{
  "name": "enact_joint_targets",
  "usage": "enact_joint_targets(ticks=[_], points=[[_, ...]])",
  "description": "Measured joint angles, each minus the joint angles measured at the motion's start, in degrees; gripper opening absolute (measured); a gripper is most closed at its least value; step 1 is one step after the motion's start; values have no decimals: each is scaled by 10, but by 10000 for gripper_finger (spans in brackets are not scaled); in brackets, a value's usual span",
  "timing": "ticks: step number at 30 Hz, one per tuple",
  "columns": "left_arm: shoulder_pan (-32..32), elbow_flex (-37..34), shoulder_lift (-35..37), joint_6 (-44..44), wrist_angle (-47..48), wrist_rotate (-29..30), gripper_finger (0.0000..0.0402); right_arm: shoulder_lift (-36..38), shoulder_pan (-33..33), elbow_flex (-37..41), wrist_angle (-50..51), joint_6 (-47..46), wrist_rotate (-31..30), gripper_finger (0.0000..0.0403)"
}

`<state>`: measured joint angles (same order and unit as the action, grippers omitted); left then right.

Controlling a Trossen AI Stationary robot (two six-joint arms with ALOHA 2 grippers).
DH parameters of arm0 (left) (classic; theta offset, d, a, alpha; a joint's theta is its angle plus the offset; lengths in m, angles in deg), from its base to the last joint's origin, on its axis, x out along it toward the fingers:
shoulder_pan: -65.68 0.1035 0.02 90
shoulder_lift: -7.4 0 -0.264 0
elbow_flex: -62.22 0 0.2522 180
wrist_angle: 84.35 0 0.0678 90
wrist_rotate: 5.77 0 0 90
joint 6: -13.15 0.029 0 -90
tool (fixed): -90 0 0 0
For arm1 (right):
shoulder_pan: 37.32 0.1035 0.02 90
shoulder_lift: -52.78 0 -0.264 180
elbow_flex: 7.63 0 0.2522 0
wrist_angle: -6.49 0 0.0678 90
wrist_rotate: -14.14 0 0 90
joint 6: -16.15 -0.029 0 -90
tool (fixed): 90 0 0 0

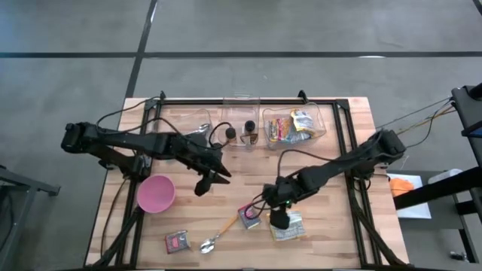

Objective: Pick & Place Food Item
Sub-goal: Put the yellow noodle pack into the right transparent bin

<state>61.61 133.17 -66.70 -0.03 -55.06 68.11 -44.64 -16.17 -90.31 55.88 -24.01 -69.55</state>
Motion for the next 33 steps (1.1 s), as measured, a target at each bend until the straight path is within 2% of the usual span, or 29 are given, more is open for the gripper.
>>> enact_joint_targets(ticks=[2, 5, 12, 18, 30, 33], points=[[-5, -34, 20, -18, -55, -1, 132, -13, 0, -3, -5, 0, 6, 274], [-7, -83, 57, -54, -88, -3, 132, -27, 0, -4, -5, 0, 16, 274], [-8, -160, 123, -99, -93, -3, 132, -70, 0, -3, -10, 16, 49, 274], [-14, -172, 138, -112, -84, -7, 132, -94, -1, -3, -48, 14, 60, 274], [-20, -172, 136, -93, -78, -11, 132, -122, -11, -3, -49, 13, 60, 274], [-20, -172, 136, -92, -67, -11, 132, -133, -11, -3, -51, 13, 80, 263]])
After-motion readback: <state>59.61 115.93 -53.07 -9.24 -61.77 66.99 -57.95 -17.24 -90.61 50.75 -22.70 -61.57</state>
